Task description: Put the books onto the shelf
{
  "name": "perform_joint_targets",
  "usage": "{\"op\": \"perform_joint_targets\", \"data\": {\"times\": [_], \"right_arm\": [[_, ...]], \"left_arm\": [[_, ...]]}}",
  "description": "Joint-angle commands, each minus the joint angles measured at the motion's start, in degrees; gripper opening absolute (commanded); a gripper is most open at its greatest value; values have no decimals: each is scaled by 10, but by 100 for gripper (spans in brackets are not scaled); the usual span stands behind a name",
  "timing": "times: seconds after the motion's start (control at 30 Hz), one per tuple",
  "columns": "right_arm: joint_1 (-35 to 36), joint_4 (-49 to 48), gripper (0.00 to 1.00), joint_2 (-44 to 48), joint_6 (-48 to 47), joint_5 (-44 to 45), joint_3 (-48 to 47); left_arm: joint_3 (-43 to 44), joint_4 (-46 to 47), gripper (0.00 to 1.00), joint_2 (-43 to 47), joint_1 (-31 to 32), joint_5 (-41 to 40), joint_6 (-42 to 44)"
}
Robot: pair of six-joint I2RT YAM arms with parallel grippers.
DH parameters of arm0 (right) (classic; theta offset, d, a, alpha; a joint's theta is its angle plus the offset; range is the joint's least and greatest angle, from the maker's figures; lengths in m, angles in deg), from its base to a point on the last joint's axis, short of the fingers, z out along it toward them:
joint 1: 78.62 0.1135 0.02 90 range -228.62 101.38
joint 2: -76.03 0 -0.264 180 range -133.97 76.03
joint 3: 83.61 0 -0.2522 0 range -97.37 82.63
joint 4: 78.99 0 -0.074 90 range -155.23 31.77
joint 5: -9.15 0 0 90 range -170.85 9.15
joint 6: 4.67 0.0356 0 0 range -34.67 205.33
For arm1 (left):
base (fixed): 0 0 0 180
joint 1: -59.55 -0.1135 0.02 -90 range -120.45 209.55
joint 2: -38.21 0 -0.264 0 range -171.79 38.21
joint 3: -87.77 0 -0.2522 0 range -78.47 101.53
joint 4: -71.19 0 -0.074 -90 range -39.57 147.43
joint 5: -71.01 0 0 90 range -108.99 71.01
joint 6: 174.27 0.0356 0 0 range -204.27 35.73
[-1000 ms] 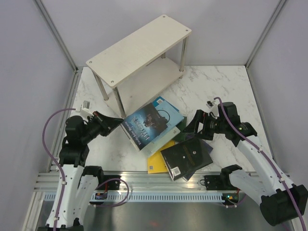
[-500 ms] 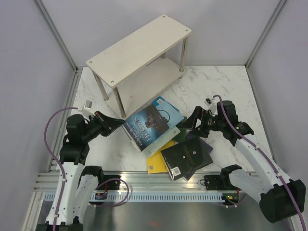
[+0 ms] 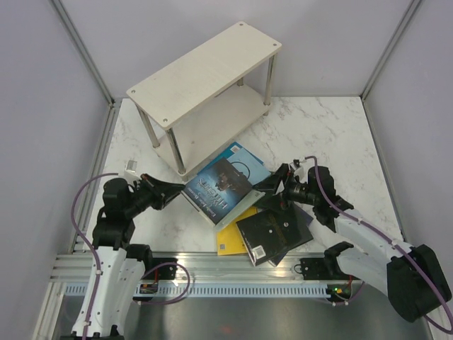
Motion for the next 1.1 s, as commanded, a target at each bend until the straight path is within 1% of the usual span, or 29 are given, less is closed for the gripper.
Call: {"op": "perform_joint_targets", "data": {"times": [0.0,0.07,0.17,0.33,0.47,0.63,0.73,0.83,0.87,0.93,0.97,1.03,1.07], "right_arm": [[37,-104,98,-11,85,37,10],[54,-130,98,-30,102,56,13],[102,-154,98,-67,112,87,6],[151,-187,98,-146,119,107,-21],[168,-210,98,-188,122,126,-44],[174,-305,96,-238,163,133,-56],[180,-309,93,-247,163,141,-72],[183,-329,84,-258,172,149,-76],[184,-339,73,-261,176,150,-76],[184,-362,59,-268,184,153,-77],[184,-369,46,-269,185,154,-79],[184,-371,32,-270,182,155,-83],[183,-370,15,-270,177,153,-92]], "left_arm": [[1,25,2,4,0,8,-59],[0,24,2,3,0,7,-60],[-4,24,2,3,0,7,-66],[-10,24,2,5,0,3,-74],[-8,24,2,8,0,8,-77],[-14,20,2,28,0,13,-88],[-18,15,2,34,0,13,-93],[-23,14,2,40,0,17,-99],[-24,13,2,41,0,16,-100],[-21,12,2,40,0,20,-100],[-20,13,2,41,0,21,-100],[-18,11,2,39,0,23,-100],[-18,12,2,40,0,25,-100]]}}
